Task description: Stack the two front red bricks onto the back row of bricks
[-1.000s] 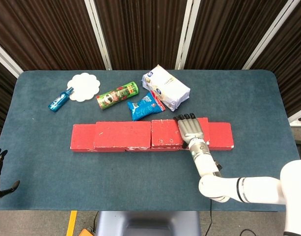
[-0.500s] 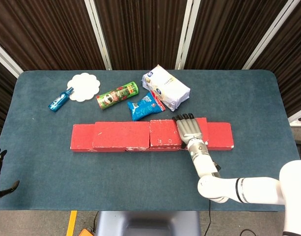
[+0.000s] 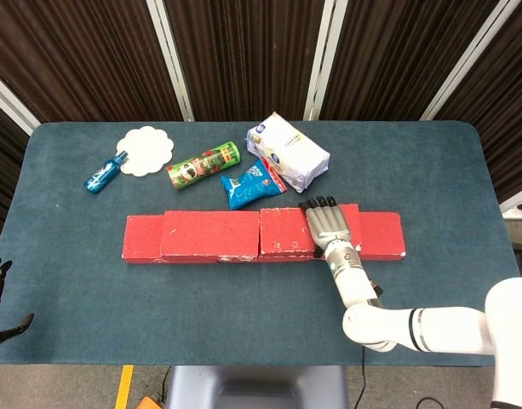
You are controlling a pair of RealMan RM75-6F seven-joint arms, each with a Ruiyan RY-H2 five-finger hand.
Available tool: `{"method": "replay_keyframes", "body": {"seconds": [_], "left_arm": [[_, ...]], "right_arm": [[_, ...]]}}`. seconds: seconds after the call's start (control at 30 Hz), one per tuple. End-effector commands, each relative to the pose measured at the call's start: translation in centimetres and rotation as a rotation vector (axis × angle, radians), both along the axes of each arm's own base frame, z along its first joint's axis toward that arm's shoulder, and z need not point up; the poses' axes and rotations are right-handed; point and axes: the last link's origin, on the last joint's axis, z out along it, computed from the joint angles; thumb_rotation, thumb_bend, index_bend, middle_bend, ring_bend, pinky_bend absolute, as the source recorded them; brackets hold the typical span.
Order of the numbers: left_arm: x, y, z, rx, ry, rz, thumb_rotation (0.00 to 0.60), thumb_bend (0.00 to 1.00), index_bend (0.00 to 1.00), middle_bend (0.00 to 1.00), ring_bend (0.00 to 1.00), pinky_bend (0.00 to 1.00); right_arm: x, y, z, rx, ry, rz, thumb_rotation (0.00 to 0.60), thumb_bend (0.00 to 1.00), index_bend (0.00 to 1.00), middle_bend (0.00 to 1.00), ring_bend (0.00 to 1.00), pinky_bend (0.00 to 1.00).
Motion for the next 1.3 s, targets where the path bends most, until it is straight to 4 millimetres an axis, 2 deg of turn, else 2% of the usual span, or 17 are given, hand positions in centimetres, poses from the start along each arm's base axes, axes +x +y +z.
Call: {"method": "replay_keyframes", "body": {"seconds": [0.03, 0.6, 0.73, 0.83, 1.0, 1.1, 1.2, 1.3], "left_arm": [[0.0, 0.0, 0.0, 0.000, 0.000, 0.000, 0.600, 0.22, 0.00, 0.00, 0.00, 0.04], [-0.1, 0.0, 0.0, 0.001, 0.002, 0.008, 0.600, 0.22, 0.00, 0.00, 0.00, 0.04], [-0.1, 0.0, -0.1, -0.003, 0.006, 0.008, 0.600, 0.22, 0.00, 0.00, 0.00, 0.04], [-0.1, 0.0, -0.2, -0.006, 0.008, 0.012, 0.600, 0.22, 0.00, 0.00, 0.00, 0.04], [-0.2, 0.1, -0.2, -0.006, 0.006, 0.005, 0.600, 0.22, 0.00, 0.00, 0.00, 0.04], [-0.1, 0.2, -0.2, -0.005, 0.009, -0.004, 0.600, 0.22, 0.00, 0.00, 0.00, 0.04], [-0.1, 0.2, -0.3, -0.004, 0.012, -0.010, 0.600, 0.22, 0.00, 0.00, 0.00, 0.04], [0.0, 0.3, -0.4, -0.004, 0.015, -0.013, 0.600, 0.22, 0.00, 0.00, 0.00, 0.04]], "right_arm": [[0.0, 0.0, 0.0, 0.002, 0.002, -0.002, 0.600, 0.00, 0.24, 0.18, 0.10, 0.00], [0.6, 0.1, 0.3, -0.011, -0.030, 0.013, 0.600, 0.00, 0.22, 0.16, 0.09, 0.00], [1.0, 0.7, 1.3, -0.005, -0.074, 0.023, 0.600, 0.00, 0.22, 0.16, 0.09, 0.00], [1.2, 1.8, 3.1, -0.001, -0.125, 0.040, 0.600, 0.00, 0.21, 0.16, 0.08, 0.00], [0.1, 4.9, 8.7, -0.132, -0.208, 0.136, 0.600, 0.00, 0.21, 0.15, 0.07, 0.00], [-2.1, 8.5, 11.7, -0.253, -0.294, 0.209, 0.600, 0.00, 0.21, 0.15, 0.07, 0.00], [-5.8, 12.9, 12.8, -0.325, -0.351, 0.269, 0.600, 0.00, 0.21, 0.15, 0.07, 0.00], [-10.0, 16.9, 12.3, -0.337, -0.364, 0.300, 0.600, 0.00, 0.21, 0.15, 0.07, 0.00]]}}
